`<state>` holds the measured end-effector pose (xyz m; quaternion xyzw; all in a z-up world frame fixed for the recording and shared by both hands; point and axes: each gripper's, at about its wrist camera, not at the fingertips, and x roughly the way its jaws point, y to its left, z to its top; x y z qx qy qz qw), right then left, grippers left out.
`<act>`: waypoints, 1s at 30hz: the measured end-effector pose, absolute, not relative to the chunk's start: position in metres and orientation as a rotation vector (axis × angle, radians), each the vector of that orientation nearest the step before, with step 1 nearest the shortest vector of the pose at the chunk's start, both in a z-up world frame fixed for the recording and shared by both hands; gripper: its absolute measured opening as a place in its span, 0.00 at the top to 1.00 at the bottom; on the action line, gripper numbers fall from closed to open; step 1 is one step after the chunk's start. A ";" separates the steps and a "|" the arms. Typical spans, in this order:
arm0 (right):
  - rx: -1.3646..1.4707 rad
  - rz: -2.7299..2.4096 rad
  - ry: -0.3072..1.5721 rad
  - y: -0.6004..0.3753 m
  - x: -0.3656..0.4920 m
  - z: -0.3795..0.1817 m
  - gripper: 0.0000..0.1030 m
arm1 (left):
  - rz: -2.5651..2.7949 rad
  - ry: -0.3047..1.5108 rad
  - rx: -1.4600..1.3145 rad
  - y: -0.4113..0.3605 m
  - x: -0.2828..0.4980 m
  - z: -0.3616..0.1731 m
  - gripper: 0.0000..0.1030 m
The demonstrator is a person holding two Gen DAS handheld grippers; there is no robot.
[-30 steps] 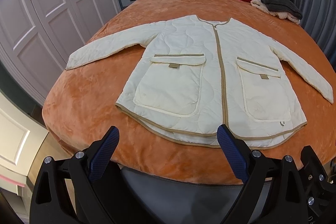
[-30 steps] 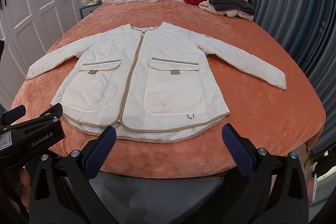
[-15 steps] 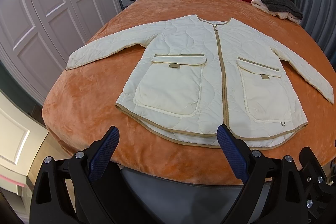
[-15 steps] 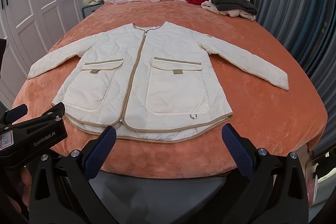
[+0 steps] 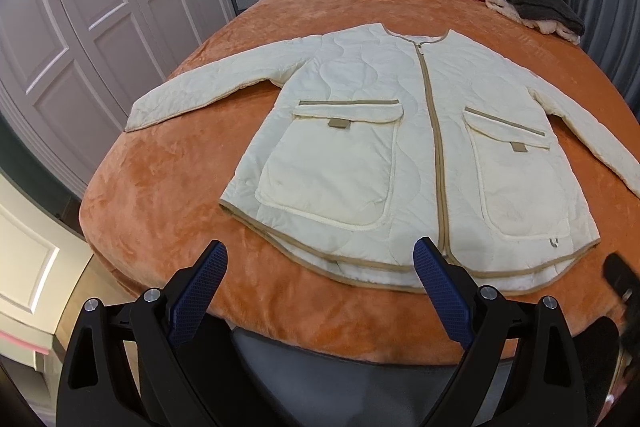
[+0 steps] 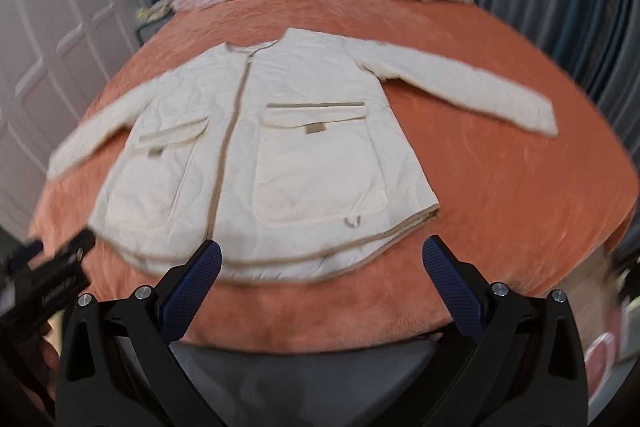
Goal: Fold large clothes
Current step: 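Grasp the jacket sleeve cuff with the right tool and fold it across the body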
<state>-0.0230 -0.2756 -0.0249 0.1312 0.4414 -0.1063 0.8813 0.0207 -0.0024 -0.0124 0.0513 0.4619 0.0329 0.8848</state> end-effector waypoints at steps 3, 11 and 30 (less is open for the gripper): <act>0.397 -0.239 0.882 -0.329 -0.010 -0.032 0.05 | 0.059 0.967 0.066 0.003 0.038 -0.017 0.11; 0.724 -0.532 0.697 -0.529 0.018 -0.072 0.05 | 0.112 0.985 0.017 0.016 0.094 -0.034 0.11; 1.093 -0.759 0.539 -0.716 0.045 -0.170 0.85 | 0.236 1.031 -0.029 0.029 0.168 -0.078 0.14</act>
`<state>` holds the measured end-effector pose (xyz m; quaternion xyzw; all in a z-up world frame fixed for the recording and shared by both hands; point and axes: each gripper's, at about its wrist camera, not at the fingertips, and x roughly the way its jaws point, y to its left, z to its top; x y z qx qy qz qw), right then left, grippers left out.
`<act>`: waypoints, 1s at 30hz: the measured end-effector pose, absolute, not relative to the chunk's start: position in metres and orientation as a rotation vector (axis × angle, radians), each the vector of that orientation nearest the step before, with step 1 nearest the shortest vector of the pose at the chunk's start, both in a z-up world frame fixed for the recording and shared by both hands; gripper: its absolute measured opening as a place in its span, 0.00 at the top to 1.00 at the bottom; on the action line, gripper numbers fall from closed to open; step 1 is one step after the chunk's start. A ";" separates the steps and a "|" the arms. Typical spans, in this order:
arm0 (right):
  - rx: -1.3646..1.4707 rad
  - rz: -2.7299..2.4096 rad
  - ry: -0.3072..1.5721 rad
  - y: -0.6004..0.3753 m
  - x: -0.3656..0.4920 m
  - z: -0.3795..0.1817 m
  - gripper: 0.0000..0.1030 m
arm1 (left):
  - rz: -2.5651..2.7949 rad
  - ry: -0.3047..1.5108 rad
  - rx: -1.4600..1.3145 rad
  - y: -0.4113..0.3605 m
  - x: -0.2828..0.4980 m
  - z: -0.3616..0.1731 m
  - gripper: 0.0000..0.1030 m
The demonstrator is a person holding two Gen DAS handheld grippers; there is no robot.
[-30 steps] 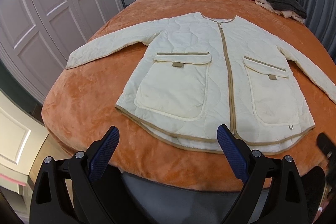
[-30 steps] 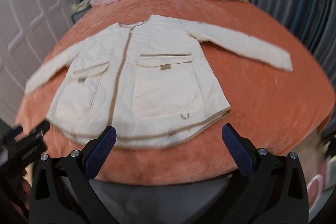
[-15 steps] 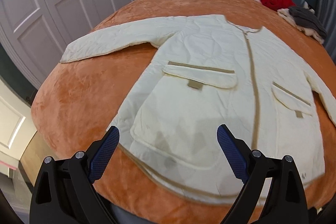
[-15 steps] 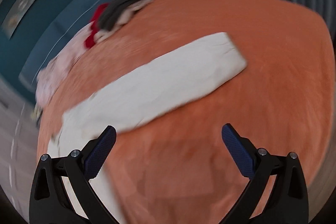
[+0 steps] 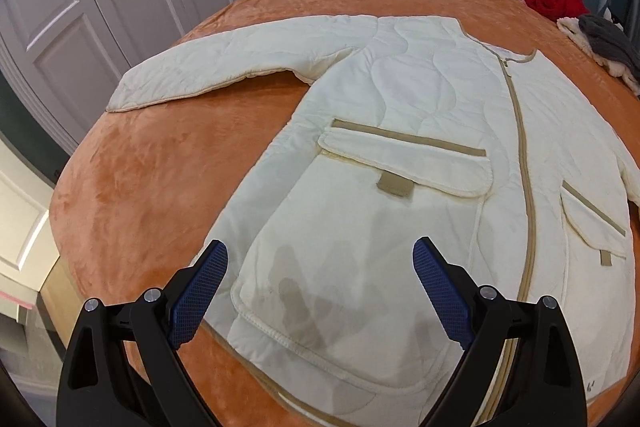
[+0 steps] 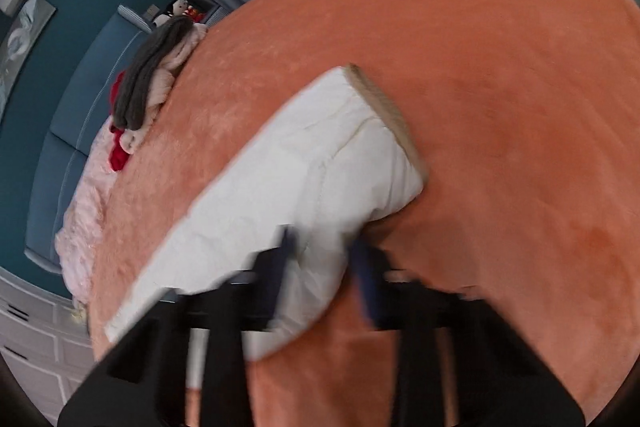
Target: Fold large clothes
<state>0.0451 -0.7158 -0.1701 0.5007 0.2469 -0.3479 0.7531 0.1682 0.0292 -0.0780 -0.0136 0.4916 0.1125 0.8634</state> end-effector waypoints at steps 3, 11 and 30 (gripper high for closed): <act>0.987 -0.696 0.492 -0.707 0.072 -0.129 0.89 | 0.237 1.030 -0.030 0.034 0.174 -0.078 0.20; 0.594 -0.175 0.391 -0.541 0.187 0.035 0.89 | 0.263 1.020 -0.082 0.055 0.179 -0.081 0.23; 0.253 0.355 0.674 -0.214 0.224 -0.031 0.41 | 0.050 1.015 -0.291 0.085 0.225 -0.075 0.22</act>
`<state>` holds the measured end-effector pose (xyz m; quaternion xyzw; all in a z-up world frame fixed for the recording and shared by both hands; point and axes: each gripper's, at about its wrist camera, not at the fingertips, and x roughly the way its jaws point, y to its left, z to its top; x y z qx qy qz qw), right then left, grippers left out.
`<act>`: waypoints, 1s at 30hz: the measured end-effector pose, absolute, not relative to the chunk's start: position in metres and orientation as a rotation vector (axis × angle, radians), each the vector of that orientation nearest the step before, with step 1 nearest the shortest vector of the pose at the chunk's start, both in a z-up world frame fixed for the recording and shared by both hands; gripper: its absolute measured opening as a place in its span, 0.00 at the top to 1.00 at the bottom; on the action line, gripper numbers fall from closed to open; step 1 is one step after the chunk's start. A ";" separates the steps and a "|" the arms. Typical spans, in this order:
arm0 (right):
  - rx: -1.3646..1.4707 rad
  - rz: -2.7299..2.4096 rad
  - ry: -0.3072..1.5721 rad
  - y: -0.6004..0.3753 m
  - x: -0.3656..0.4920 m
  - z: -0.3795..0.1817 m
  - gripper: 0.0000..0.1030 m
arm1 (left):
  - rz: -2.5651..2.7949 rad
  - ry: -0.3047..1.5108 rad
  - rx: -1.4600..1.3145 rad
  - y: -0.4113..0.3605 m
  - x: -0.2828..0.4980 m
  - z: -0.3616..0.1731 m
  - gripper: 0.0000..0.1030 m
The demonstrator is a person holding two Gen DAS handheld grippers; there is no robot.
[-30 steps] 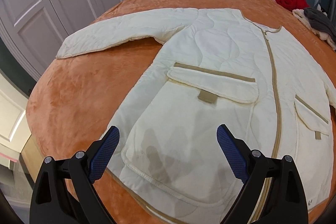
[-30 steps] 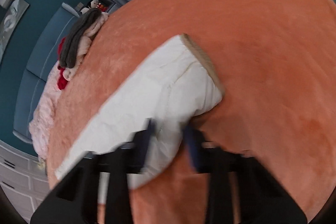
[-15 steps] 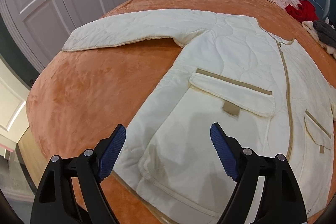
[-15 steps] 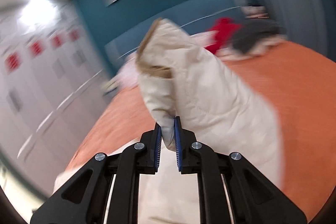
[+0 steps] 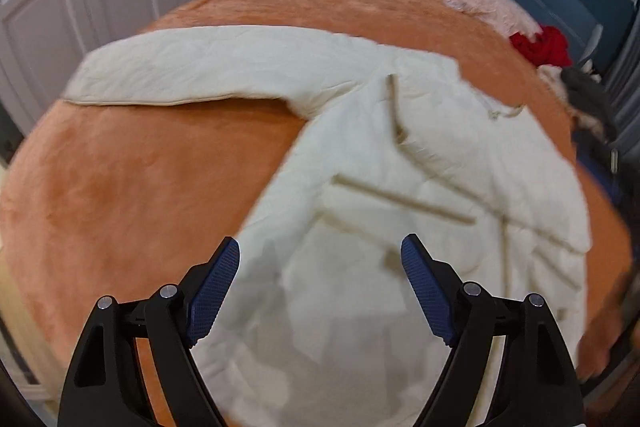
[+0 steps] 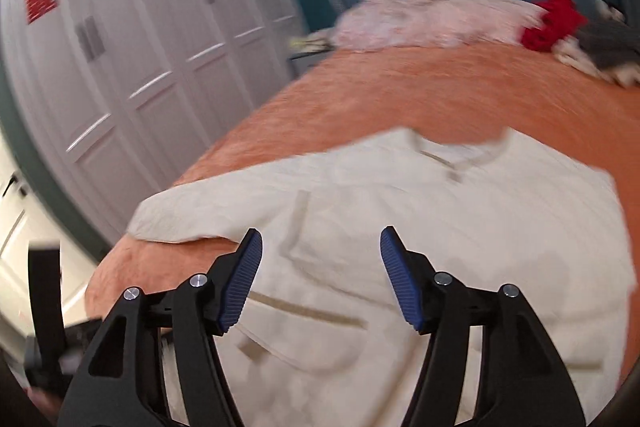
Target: Fold large clothes
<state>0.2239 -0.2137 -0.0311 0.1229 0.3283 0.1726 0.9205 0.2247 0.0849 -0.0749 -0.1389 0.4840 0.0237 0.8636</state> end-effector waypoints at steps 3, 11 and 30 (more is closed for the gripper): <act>0.340 0.204 0.726 -0.273 0.210 -0.055 0.38 | -0.032 1.020 -0.385 0.070 0.260 -0.080 0.22; 0.682 -0.068 0.798 -0.406 0.205 -0.121 0.37 | -0.015 1.068 -0.498 0.038 0.338 -0.119 0.22; 0.574 -0.154 0.757 -0.430 0.243 -0.132 0.92 | -0.018 0.928 -0.261 0.029 0.332 -0.103 0.96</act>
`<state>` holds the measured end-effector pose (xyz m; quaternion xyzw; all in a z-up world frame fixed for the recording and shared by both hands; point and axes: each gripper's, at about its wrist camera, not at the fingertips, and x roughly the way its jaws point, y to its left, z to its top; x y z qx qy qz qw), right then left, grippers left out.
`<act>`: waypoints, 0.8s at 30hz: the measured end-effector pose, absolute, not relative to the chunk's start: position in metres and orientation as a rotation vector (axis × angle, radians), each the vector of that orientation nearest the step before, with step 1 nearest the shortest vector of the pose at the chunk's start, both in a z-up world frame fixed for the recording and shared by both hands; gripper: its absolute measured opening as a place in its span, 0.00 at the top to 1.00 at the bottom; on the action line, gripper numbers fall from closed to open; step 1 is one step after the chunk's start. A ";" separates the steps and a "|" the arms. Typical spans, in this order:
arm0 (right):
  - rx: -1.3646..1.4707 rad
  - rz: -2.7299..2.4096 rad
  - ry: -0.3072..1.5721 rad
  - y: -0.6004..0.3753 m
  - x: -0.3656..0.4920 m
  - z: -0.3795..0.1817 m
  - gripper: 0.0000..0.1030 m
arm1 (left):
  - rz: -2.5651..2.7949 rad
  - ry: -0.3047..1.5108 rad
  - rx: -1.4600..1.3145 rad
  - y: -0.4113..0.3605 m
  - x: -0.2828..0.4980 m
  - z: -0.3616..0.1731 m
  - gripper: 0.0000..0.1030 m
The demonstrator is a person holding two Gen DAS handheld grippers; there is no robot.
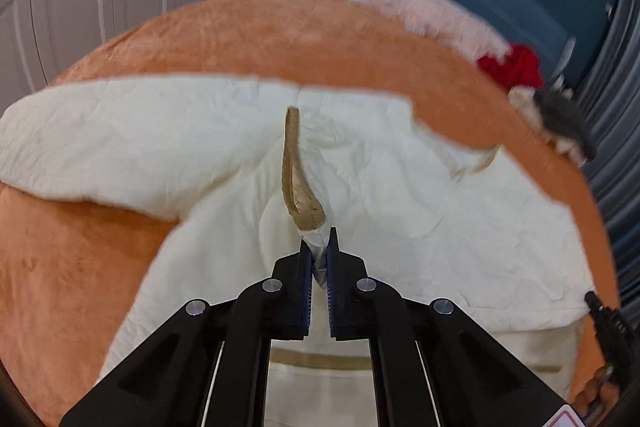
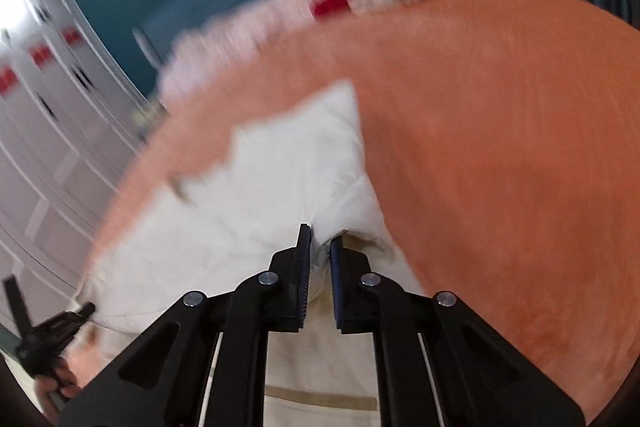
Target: Fold large clothes
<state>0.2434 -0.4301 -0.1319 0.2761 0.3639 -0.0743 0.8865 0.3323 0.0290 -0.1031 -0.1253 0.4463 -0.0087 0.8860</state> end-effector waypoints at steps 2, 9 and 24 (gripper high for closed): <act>0.556 -0.185 0.850 -0.426 0.251 -0.160 0.91 | 0.008 0.978 -0.202 0.022 0.333 -0.130 0.95; 0.432 -0.249 0.829 -0.408 0.232 -0.128 0.78 | 0.061 0.964 -0.124 0.021 0.316 -0.126 0.77; 0.198 -0.038 0.887 -0.277 0.292 -0.148 0.77 | 0.037 0.986 0.017 -0.068 0.339 -0.121 0.61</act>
